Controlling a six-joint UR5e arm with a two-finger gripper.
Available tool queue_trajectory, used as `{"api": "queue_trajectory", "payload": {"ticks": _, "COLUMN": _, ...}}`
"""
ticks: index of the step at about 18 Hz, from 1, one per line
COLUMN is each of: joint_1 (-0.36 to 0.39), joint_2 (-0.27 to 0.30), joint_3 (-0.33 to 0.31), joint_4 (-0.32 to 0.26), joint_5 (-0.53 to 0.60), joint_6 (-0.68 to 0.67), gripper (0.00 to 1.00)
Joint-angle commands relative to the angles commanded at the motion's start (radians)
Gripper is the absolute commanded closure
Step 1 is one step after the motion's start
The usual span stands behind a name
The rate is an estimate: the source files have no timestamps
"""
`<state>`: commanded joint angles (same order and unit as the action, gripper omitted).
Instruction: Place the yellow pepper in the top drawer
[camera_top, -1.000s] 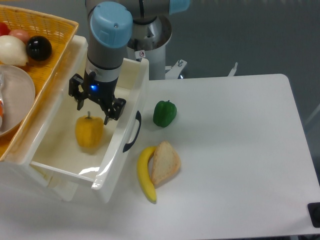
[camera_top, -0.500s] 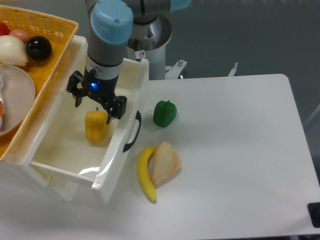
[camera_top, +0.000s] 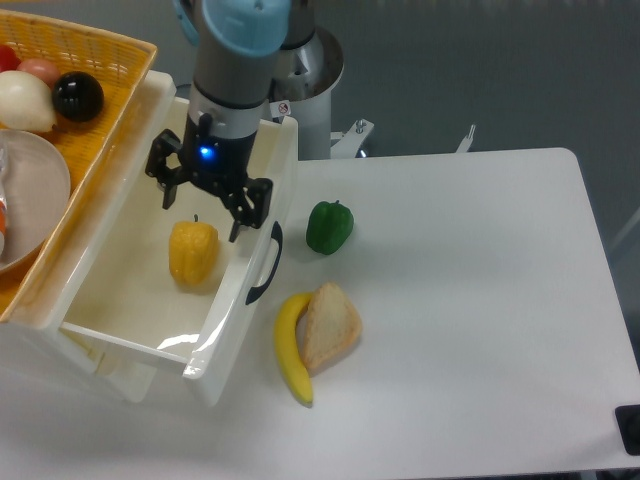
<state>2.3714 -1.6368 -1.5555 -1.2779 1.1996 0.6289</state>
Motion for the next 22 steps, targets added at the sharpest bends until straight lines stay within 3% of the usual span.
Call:
{"api": "queue_trajectory", "payload": {"ticks": 6, "joint_1": 0.103, "joint_2": -0.020, "joint_3": 0.000, "joint_4": 0.040, "joint_5": 0.024, "joint_6": 0.027, "gripper": 0.00}}
{"api": "queue_trajectory", "payload": {"ticks": 11, "joint_1": 0.181, "joint_2": -0.087, "joint_3": -0.002, "joint_4": 0.066, "joint_5": 0.047, "joint_6": 0.292, "gripper": 0.00}}
{"api": "queue_trajectory", "payload": {"ticks": 16, "joint_1": 0.212, "joint_2": -0.164, "joint_3": -0.005, "joint_4": 0.060, "joint_5": 0.231, "joint_6": 0.716, "gripper": 0.00}}
{"api": "queue_trajectory", "payload": {"ticks": 19, "joint_1": 0.213, "joint_2": -0.221, "joint_3": -0.006, "joint_4": 0.061, "joint_5": 0.333, "joint_6": 0.791, "gripper": 0.00}}
{"api": "queue_trajectory", "payload": {"ticks": 22, "joint_1": 0.226, "joint_2": -0.250, "joint_3": -0.009, "joint_4": 0.060, "joint_5": 0.359, "joint_6": 0.793, "gripper": 0.00}}
